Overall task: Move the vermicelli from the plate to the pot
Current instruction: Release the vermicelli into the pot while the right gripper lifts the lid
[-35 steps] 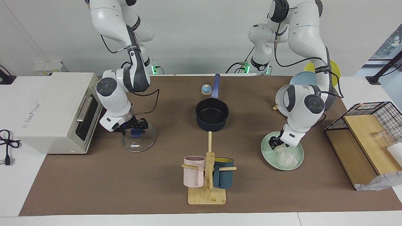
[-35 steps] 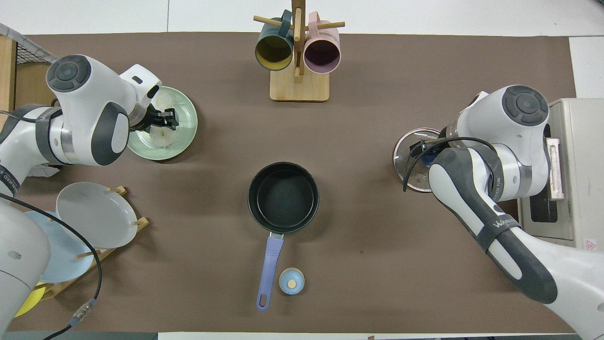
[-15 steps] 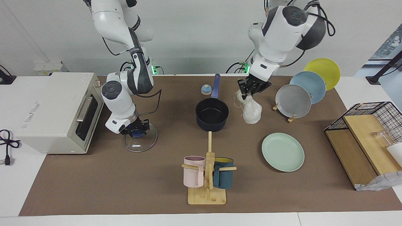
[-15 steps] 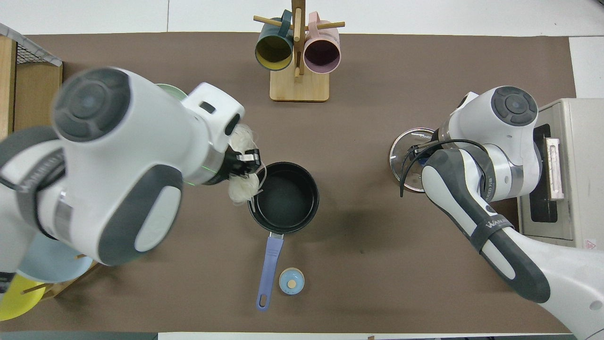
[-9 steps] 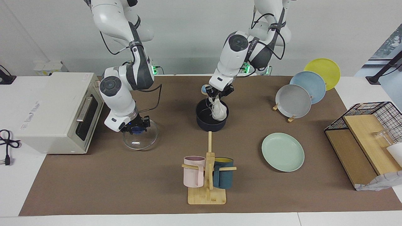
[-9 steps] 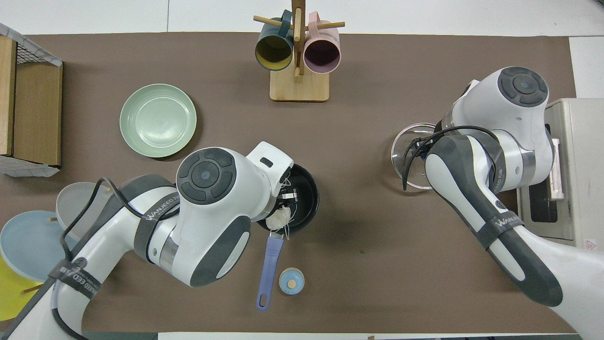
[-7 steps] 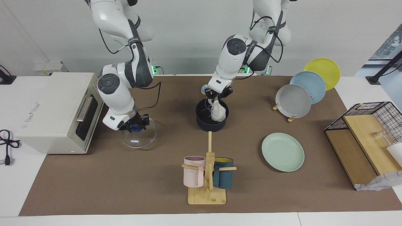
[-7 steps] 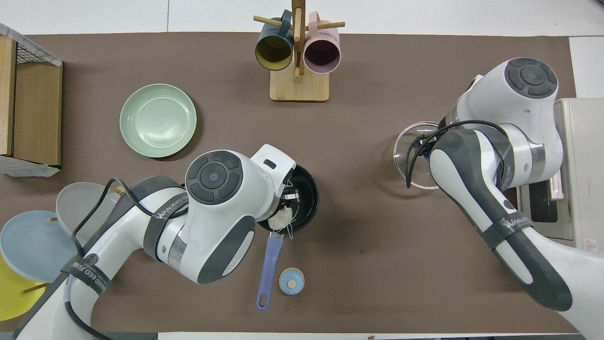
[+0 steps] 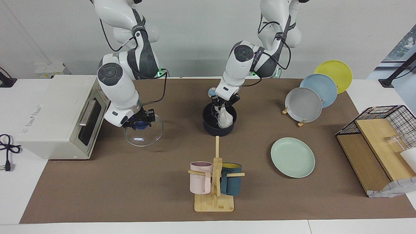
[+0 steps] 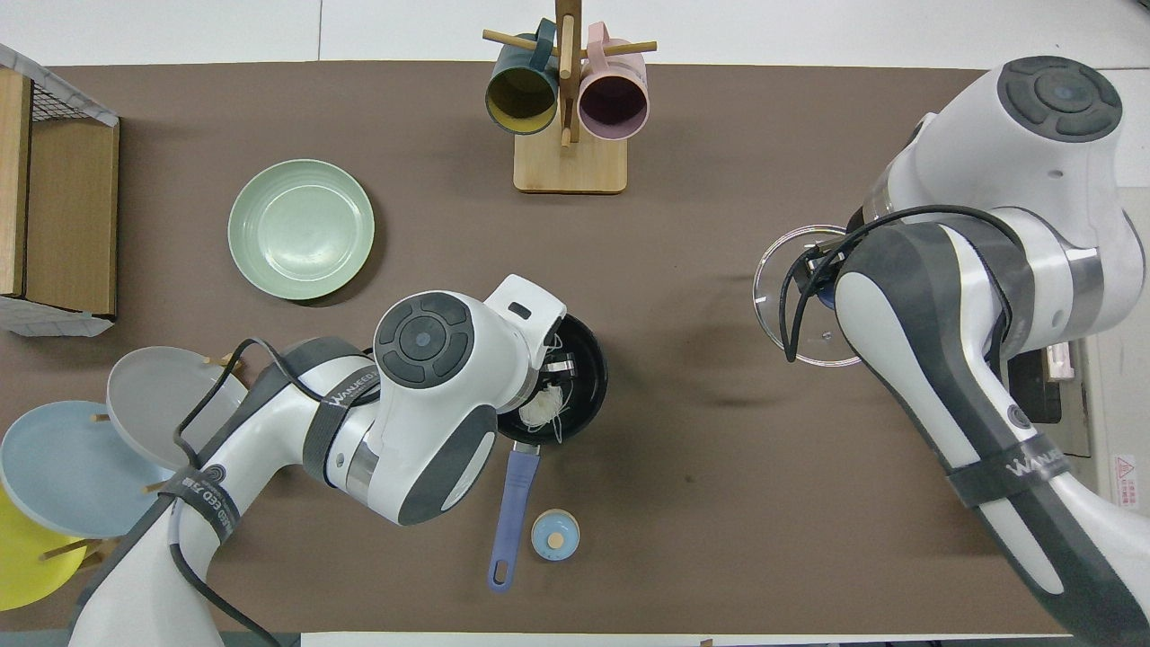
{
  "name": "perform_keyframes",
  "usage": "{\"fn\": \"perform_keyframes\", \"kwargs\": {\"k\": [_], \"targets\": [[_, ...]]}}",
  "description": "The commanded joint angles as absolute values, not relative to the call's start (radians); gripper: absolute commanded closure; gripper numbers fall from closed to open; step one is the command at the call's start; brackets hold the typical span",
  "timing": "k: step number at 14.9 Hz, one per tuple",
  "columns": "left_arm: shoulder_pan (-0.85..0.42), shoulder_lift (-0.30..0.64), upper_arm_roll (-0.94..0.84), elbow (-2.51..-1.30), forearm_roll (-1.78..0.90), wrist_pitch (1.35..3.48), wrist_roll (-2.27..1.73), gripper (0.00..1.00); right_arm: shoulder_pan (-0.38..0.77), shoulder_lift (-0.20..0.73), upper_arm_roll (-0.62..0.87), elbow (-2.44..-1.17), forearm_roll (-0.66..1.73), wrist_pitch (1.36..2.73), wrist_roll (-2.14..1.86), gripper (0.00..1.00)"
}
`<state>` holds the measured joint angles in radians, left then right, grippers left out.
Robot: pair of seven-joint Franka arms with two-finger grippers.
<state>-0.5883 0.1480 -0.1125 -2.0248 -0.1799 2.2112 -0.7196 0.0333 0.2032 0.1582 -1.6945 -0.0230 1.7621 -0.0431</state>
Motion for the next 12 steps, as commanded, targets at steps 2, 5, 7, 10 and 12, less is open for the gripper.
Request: {"fn": "perform_keyframes", "kwargs": {"k": [2, 5, 7, 10, 12], "targets": [[-0.612, 0.173, -0.094, -2.042, -0.199, 2.283, -0.727, 1.0, 0.029, 0.166, 0.17, -1.626, -0.008, 1.645, -0.057, 1.0], [-0.615, 0.173, -0.092, -2.039, -0.192, 2.266, -0.703, 0.14, 0.029, 0.143, 0.184, -1.617, -0.006, 1.586, -0.034, 1.0], [-0.615, 0.15, -0.091, -2.022, -0.184, 2.194, -0.698, 0.0, 0.029, 0.123, 0.198, -1.58, -0.006, 1.543, -0.022, 1.0], [-0.604, 0.083, -0.087, -1.948, -0.183, 2.012, -0.698, 0.0, 0.029, 0.123, 0.215, -1.58, -0.005, 1.532, -0.003, 1.0], [-0.566, 0.046, -0.074, -1.878, -0.183, 1.893, -0.671, 0.0, 0.029, 0.124, 0.221, -1.578, -0.006, 1.532, 0.015, 1.0]]}}
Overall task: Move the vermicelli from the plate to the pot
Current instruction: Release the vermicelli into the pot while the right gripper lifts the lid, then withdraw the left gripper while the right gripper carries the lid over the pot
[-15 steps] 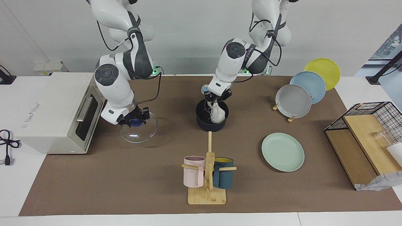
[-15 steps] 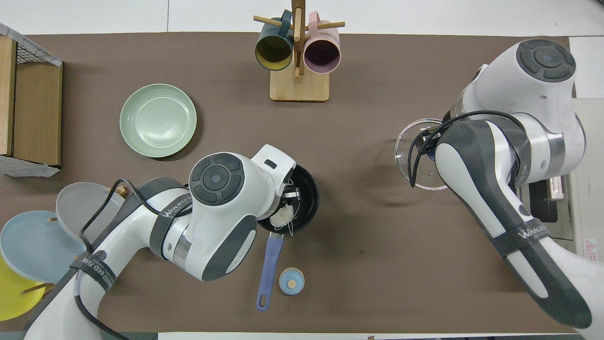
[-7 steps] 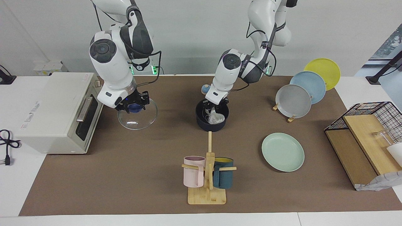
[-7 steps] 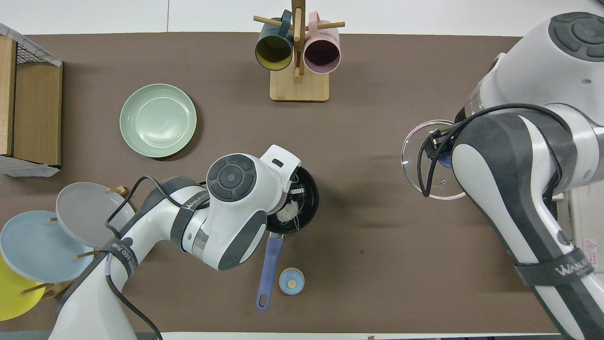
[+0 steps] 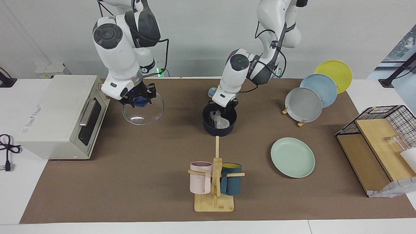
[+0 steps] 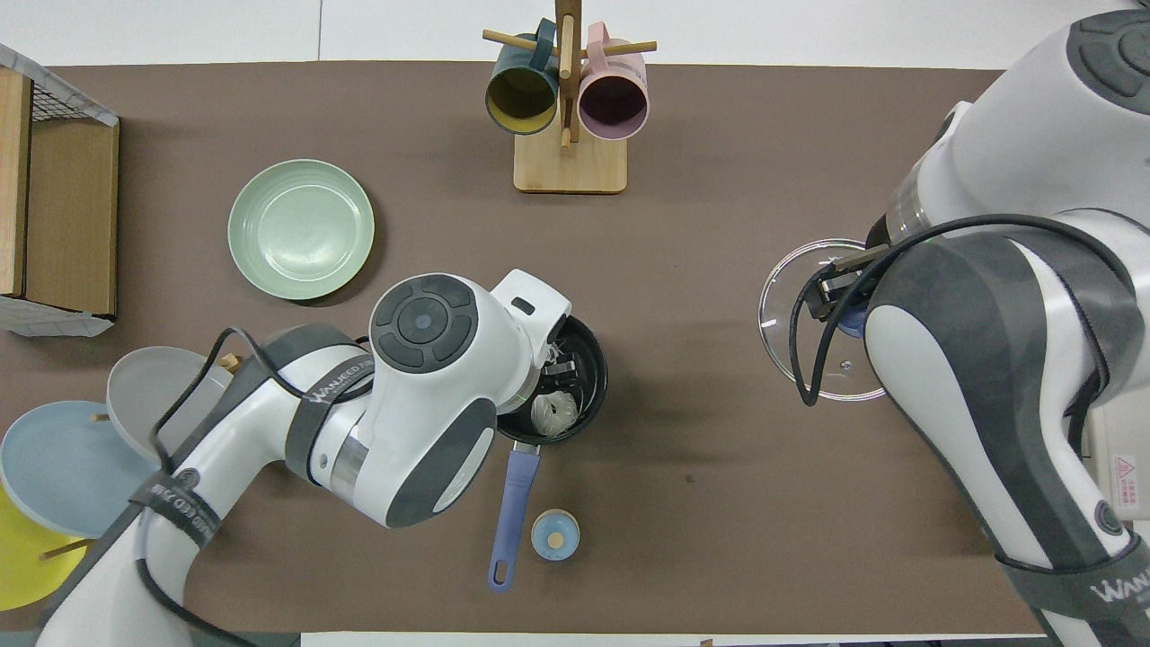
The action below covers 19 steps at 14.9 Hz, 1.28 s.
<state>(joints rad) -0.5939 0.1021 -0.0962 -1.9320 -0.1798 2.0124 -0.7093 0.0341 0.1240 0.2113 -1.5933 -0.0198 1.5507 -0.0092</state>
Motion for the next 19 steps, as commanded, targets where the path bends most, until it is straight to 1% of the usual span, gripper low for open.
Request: {"fn": "perform_keyframes", "kwargs": {"k": [1, 3, 6, 9, 11, 14, 16, 17, 19], "targets": [[-0.524, 0.019, -0.072, -1.855, -0.183, 1.853, -0.625, 0.0, 0.029, 0.124, 0.238, -1.572, -0.005, 1.528, 0.031, 1.0], [-0.41, -0.041, -0.068, -1.815, -0.17, 1.787, -0.498, 0.0, 0.029, 0.132, 0.274, -1.53, -0.009, 1.507, 0.102, 1.0], [-0.272, -0.064, -0.067, -1.761, -0.068, 1.73, -0.327, 0.0, 0.029, 0.14, 0.339, -1.509, -0.015, 1.512, 0.191, 1.0], [-0.148, -0.072, -0.067, -1.773, -0.051, 1.742, -0.163, 0.0, 0.029, 0.156, 0.435, -1.508, -0.02, 1.543, 0.351, 1.0], [-0.089, -0.078, -0.069, -1.784, -0.051, 1.746, -0.077, 0.0, 0.028, 0.184, 0.506, -1.496, -0.023, 1.566, 0.473, 1.0], [-0.081, -0.077, -0.066, -1.776, -0.051, 1.732, -0.077, 0.0, 0.031, 0.228, 0.567, -1.46, -0.025, 1.598, 0.59, 1.0], [-0.071, -0.075, -0.066, -1.769, -0.048, 1.701, -0.083, 0.0, 0.11, 0.276, 0.58, -1.427, -0.087, 1.617, 0.664, 1.0], [-0.072, -0.071, -0.066, -1.744, -0.031, 1.674, -0.084, 0.0, 0.13, 0.299, 0.586, -1.416, -0.121, 1.637, 0.722, 1.0], [-0.081, -0.054, -0.066, -1.662, 0.006, 1.555, -0.09, 0.0, 0.15, 0.325, 0.594, -1.414, -0.127, 1.698, 0.775, 1.0]]}}
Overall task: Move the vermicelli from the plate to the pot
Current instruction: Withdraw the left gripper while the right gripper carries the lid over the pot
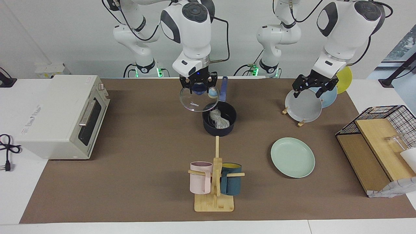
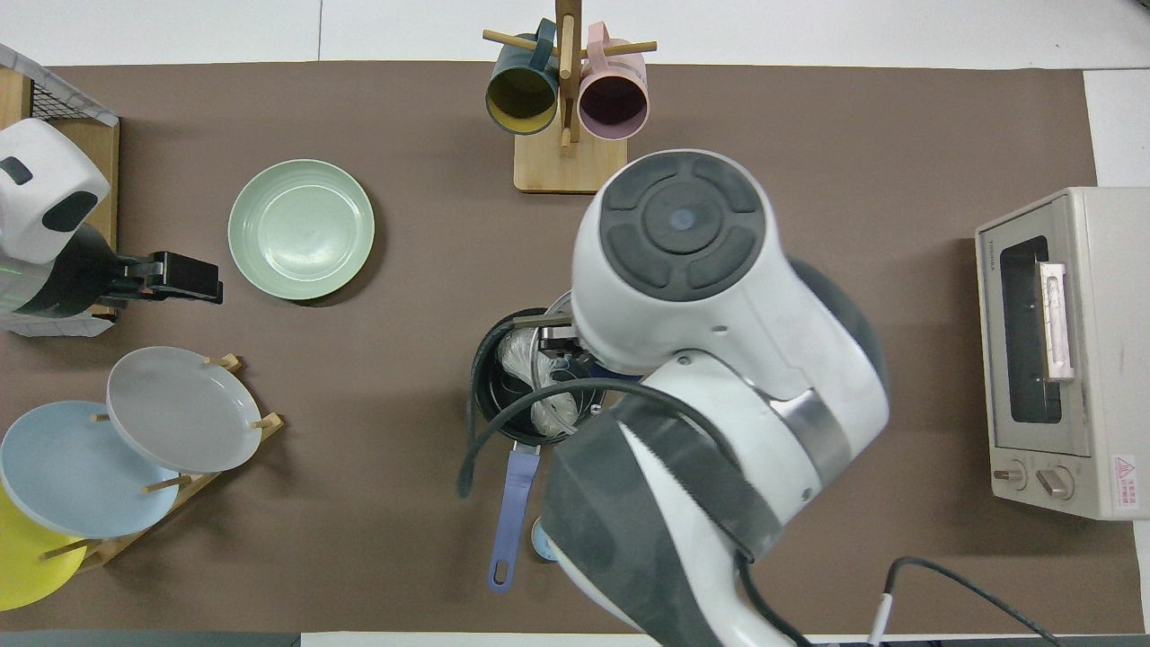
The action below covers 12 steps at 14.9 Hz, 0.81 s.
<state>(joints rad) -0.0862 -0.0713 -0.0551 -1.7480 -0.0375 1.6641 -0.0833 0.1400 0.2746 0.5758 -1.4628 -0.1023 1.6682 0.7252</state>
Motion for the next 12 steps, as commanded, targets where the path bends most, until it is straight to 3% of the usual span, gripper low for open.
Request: {"fn": "perform_keyframes", "kwargs": {"k": [1, 12], "targets": [[-0.084, -0.045, -0.064, -1.632, 0.008, 1.502, -0.091, 0.0, 0.161, 0.328, 0.594, -1.419, -0.127, 1.727, 0.781, 1.0], [-0.107, -0.028, -0.049, -1.631, -0.023, 1.565, -0.106, 0.0, 0.245, 0.477, 0.592, -1.43, -0.256, 1.764, 0.868, 1.0]]}}
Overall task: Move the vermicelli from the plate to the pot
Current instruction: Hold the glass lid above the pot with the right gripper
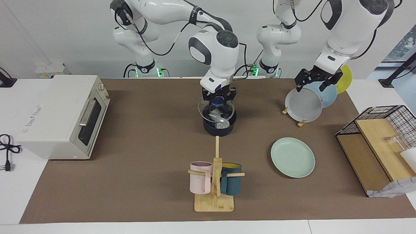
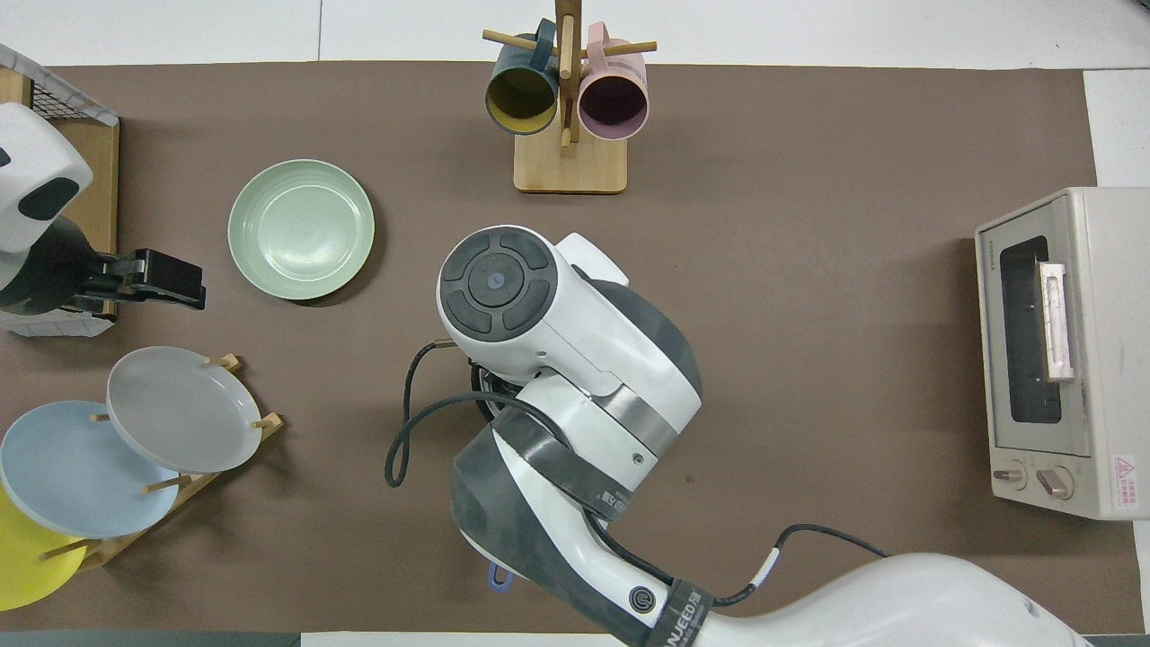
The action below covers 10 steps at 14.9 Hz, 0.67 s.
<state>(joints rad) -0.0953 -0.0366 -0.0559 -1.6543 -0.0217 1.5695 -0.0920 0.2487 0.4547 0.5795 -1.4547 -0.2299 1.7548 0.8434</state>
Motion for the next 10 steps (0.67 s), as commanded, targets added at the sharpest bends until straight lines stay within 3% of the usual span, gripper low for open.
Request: {"fn": "perform_keyframes", "kwargs": {"k": [1, 10], "targets": [[-0.106, -0.028, -0.051, -1.631, -0.023, 1.566, -0.106, 0.0, 0.245, 0.482, 0.594, -1.43, -0.255, 1.775, 0.879, 1.0], [-0.092, -0.028, -0.058, -1.629, -0.025, 1.566, -0.104, 0.0, 0.262, 0.514, 0.594, -1.469, -0.264, 1.864, 0.933, 1.0]]}}
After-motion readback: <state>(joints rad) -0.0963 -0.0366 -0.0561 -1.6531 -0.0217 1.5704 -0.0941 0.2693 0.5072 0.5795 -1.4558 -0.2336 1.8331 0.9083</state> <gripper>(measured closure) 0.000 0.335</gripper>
